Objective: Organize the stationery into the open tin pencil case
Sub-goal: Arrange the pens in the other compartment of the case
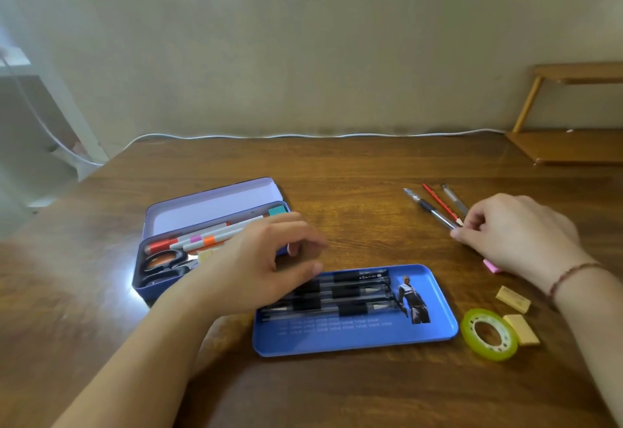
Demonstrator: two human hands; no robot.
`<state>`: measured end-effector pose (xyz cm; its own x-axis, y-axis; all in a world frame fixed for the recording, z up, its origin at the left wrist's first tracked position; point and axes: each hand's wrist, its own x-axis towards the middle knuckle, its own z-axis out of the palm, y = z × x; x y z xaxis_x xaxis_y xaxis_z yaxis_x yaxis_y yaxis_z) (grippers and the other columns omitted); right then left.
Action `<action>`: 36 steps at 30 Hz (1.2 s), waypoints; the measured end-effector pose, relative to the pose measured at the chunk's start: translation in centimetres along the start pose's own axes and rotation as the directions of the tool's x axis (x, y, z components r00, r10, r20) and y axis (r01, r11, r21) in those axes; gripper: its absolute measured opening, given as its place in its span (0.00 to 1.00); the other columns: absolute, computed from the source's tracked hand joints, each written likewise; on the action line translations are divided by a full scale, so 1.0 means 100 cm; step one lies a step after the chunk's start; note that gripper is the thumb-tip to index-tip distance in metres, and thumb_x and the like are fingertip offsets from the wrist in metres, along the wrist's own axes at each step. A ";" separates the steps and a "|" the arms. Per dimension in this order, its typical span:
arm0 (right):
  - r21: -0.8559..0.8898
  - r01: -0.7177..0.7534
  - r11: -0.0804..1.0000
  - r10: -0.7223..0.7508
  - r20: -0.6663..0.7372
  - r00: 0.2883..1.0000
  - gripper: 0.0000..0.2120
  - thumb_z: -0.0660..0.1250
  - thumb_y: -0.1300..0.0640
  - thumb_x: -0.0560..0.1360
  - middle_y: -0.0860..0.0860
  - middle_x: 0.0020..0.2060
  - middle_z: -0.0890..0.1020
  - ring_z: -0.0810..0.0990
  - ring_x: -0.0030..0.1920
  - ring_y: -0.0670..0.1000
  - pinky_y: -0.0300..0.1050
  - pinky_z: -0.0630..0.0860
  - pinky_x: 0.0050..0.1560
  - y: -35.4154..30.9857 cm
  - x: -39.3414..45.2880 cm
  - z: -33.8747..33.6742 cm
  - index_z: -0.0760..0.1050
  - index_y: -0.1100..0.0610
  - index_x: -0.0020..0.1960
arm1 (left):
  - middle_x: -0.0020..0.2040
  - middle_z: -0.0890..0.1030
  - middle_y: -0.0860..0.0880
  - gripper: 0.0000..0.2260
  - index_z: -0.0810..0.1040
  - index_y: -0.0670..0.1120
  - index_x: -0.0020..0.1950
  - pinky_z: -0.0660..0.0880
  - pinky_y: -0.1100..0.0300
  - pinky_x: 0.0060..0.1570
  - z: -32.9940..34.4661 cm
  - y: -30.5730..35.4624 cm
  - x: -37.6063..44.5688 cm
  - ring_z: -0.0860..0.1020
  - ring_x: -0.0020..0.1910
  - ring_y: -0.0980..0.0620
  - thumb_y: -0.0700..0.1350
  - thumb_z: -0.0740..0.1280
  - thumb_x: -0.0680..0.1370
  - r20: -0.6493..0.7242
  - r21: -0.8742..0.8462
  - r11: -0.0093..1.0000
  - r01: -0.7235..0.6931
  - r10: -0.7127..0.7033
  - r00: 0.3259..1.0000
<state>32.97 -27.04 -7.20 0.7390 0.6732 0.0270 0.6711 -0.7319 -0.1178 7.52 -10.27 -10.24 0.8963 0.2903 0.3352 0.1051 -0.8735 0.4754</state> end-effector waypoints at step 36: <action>0.203 0.557 0.805 -0.581 0.080 0.810 0.20 0.65 0.28 0.62 0.40 0.32 0.79 0.76 0.34 0.38 0.36 0.67 0.32 -0.041 -0.052 -0.005 0.74 0.43 0.41 | 0.43 0.79 0.55 0.10 0.81 0.56 0.46 0.76 0.51 0.43 -0.018 0.005 -0.006 0.78 0.43 0.52 0.60 0.73 0.70 0.361 -0.023 0.990 0.137 -0.119 0.925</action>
<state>26.40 -27.63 -6.40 0.2045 0.9788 0.0113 0.9400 -0.1931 -0.2814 6.28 -10.17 -8.75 0.9720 0.2314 -0.0405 0.2167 -0.8163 0.5354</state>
